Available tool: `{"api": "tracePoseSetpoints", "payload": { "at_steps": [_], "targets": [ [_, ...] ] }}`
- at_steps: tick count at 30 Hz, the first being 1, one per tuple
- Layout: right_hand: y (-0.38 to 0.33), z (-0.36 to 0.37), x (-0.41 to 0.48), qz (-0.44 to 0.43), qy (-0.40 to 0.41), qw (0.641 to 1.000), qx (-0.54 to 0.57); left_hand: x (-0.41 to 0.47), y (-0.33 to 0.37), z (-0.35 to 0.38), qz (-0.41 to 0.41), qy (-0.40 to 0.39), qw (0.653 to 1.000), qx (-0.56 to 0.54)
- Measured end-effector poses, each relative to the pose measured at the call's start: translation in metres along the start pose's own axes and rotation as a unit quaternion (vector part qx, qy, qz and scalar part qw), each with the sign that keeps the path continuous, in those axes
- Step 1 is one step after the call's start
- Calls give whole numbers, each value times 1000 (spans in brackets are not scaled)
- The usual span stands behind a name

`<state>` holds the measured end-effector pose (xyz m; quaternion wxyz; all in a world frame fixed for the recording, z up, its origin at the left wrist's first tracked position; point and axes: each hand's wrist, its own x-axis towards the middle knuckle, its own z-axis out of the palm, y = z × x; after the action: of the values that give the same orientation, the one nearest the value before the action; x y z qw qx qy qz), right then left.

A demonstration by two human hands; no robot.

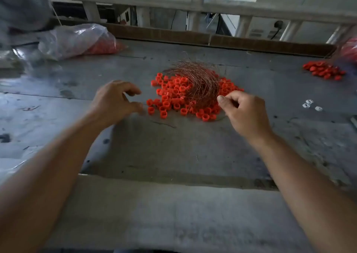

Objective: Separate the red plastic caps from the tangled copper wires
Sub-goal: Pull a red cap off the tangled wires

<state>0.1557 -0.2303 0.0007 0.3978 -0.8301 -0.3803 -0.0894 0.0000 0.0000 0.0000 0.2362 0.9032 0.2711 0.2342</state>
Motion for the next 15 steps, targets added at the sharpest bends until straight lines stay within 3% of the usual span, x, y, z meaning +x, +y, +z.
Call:
{"api": "tracePoseSetpoints", "payload": {
  "at_steps": [3,9,12,15],
  "targets": [
    [-4,4,0,-15,-11,1000,-17,0,-1,4,17,-48,998,38],
    [-14,15,0,-110,-8,993,-40,2,-1,8,-15,16,999,-42],
    [-20,24,0,-196,13,977,-89,0,5,5,-24,40,988,-149],
    [-20,32,0,-287,29,944,-163,-2,11,5,-3,48,990,-130]
  ]
}}
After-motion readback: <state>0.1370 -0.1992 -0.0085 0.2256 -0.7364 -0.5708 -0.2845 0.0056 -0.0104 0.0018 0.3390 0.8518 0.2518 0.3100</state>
